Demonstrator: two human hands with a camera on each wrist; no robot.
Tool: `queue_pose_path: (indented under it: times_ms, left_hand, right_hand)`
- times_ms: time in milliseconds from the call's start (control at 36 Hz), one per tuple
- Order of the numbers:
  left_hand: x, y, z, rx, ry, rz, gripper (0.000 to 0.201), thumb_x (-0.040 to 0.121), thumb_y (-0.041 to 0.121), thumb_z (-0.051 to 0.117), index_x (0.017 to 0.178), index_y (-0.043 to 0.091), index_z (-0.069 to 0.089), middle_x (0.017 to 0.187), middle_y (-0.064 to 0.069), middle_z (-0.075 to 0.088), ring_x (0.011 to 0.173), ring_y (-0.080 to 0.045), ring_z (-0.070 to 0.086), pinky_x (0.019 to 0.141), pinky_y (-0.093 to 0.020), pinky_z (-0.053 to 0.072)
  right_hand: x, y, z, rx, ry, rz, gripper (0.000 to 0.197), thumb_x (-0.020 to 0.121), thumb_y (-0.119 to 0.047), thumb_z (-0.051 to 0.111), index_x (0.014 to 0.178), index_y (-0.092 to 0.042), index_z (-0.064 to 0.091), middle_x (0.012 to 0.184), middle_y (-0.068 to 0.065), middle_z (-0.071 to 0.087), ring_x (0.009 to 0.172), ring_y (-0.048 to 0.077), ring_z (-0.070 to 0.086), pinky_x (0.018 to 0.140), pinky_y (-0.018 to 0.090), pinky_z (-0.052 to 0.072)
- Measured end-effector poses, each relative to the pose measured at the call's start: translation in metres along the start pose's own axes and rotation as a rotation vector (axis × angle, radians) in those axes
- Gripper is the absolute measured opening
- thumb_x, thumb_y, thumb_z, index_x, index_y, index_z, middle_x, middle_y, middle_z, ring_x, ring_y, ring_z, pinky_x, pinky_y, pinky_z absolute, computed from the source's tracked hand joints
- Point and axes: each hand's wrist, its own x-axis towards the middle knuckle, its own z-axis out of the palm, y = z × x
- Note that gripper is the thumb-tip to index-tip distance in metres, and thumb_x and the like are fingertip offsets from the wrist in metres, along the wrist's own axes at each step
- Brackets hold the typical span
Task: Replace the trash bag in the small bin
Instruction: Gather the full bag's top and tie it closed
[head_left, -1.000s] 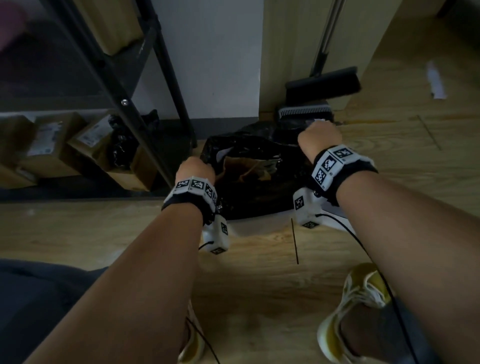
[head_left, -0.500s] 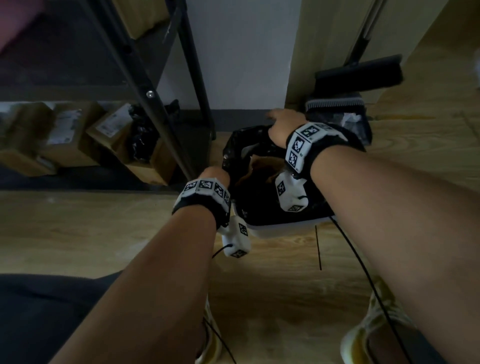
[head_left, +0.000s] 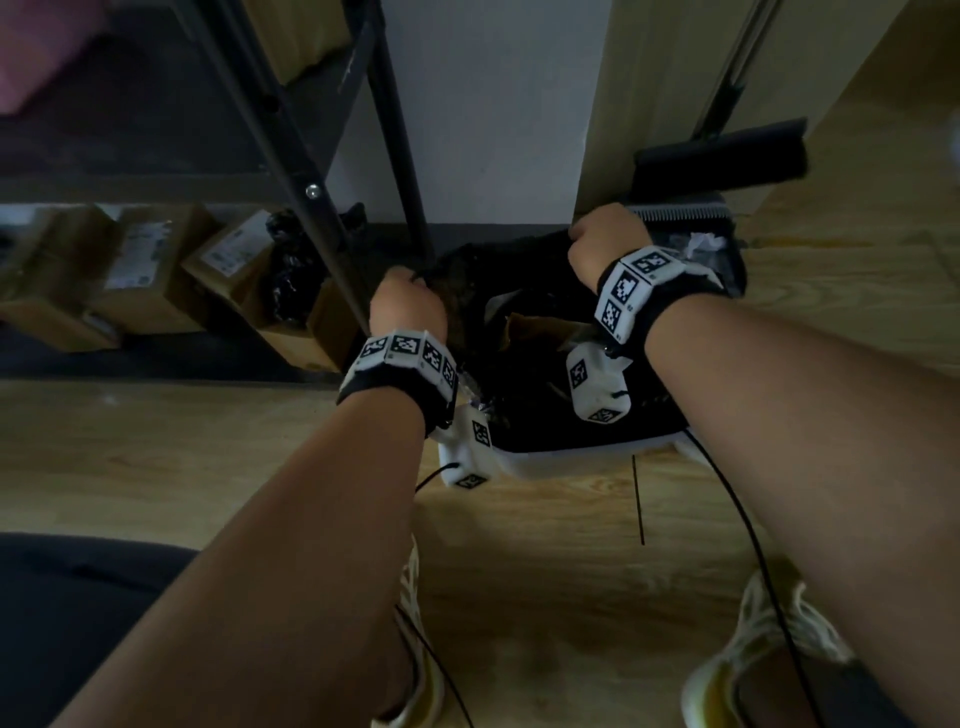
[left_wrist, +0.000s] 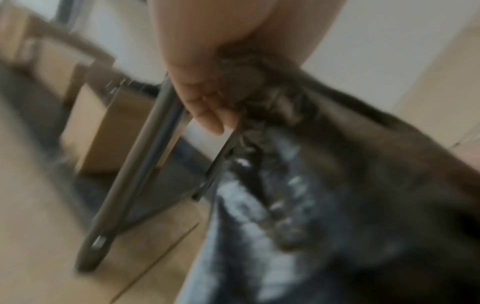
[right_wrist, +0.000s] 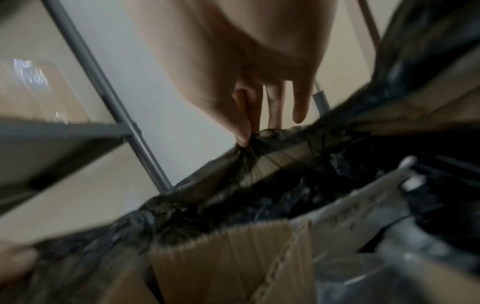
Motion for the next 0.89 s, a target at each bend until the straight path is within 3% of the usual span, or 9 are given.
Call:
queue_pose_path:
  times_ms: [83,167,333,417,556,722,806,833,889]
  left_hand:
    - [-0.005,0.009,-0.008,0.017,0.068,0.087,0.032,0.103,0.019,0.035,0.128,0.01,0.053,0.125,-0.014,0.061,0.115,-0.031,0.058,0.086,-0.031,0.045]
    - [-0.016,0.013,-0.011,-0.005,0.096,0.13,0.03,0.103,0.021,0.036,0.125,0.011,0.054,0.121,-0.013,0.063,0.11,-0.03,0.06,0.078,-0.028,0.042]
    - [-0.046,0.014,-0.01,0.023,0.067,0.223,0.03,0.101,0.027,0.042,0.126,0.014,0.053,0.117,-0.011,0.065,0.105,-0.029,0.063,0.076,-0.03,0.044]
    - [-0.057,0.011,-0.007,0.045,0.037,0.289,0.03,0.098,0.026,0.048,0.125,0.016,0.054,0.12,-0.009,0.064,0.107,-0.027,0.062,0.074,-0.028,0.043]
    - [-0.077,0.01,-0.001,0.107,0.041,0.446,0.025,0.097,0.022,0.047,0.119,0.017,0.06,0.119,-0.008,0.063,0.101,-0.026,0.063,0.07,-0.026,0.042]
    - [-0.09,0.014,0.004,0.128,0.004,0.475,0.027,0.098,0.024,0.045,0.122,0.021,0.058,0.118,-0.007,0.064,0.099,-0.026,0.063,0.073,-0.032,0.05]
    - [-0.093,0.014,0.004,0.204,-0.044,0.409,0.035,0.097,0.027,0.048,0.131,0.02,0.051,0.126,-0.009,0.06,0.108,-0.029,0.061,0.08,-0.035,0.05]
    - [-0.093,0.014,0.003,0.24,-0.057,0.388,0.037,0.096,0.026,0.048,0.132,0.018,0.05,0.128,-0.011,0.059,0.109,-0.03,0.061,0.082,-0.037,0.05]
    - [-0.093,0.014,0.0,0.289,-0.051,0.363,0.037,0.098,0.024,0.046,0.134,0.015,0.048,0.13,-0.013,0.057,0.113,-0.032,0.059,0.085,-0.037,0.049]
  right_hand:
    - [-0.006,0.007,-0.008,-0.031,0.015,-0.012,0.027,0.089,-0.002,0.047,0.099,0.005,0.07,0.097,0.019,0.065,0.098,0.035,0.063,0.067,0.026,0.038]
    - [-0.015,0.013,-0.021,-0.095,-0.002,-0.039,0.03,0.088,-0.002,0.046,0.106,0.001,0.069,0.112,0.018,0.066,0.102,0.035,0.062,0.072,0.027,0.042]
    - [-0.039,0.032,-0.039,-0.088,0.074,0.045,0.043,0.085,-0.011,0.054,0.128,-0.014,0.059,0.136,0.018,0.05,0.124,0.037,0.049,0.102,0.04,0.044]
    - [-0.056,0.053,-0.04,-0.119,0.189,0.135,0.05,0.086,-0.022,0.057,0.135,-0.017,0.049,0.139,0.018,0.044,0.127,0.038,0.043,0.104,0.046,0.041]
    - [-0.074,0.092,-0.046,-0.155,0.109,0.319,0.066,0.086,-0.033,0.063,0.143,-0.014,0.036,0.146,0.019,0.036,0.133,0.04,0.037,0.109,0.053,0.034]
    - [-0.097,0.117,-0.044,0.034,-0.106,0.318,0.101,0.08,-0.056,0.067,0.151,-0.004,0.019,0.149,0.021,0.038,0.123,0.038,0.052,0.096,0.045,0.047]
    - [-0.105,0.113,-0.049,-0.015,-0.151,0.284,0.089,0.08,-0.046,0.073,0.144,0.001,0.032,0.128,0.022,0.055,0.106,0.036,0.061,0.08,0.039,0.051]
    - [-0.108,0.107,-0.051,-0.059,-0.175,0.274,0.071,0.084,-0.035,0.072,0.136,0.003,0.042,0.108,0.02,0.062,0.089,0.033,0.062,0.069,0.036,0.05]
    - [-0.11,0.095,-0.058,-0.148,-0.184,0.251,0.033,0.091,-0.017,0.062,0.117,0.004,0.057,0.073,0.013,0.051,0.061,0.024,0.049,0.057,0.031,0.043]
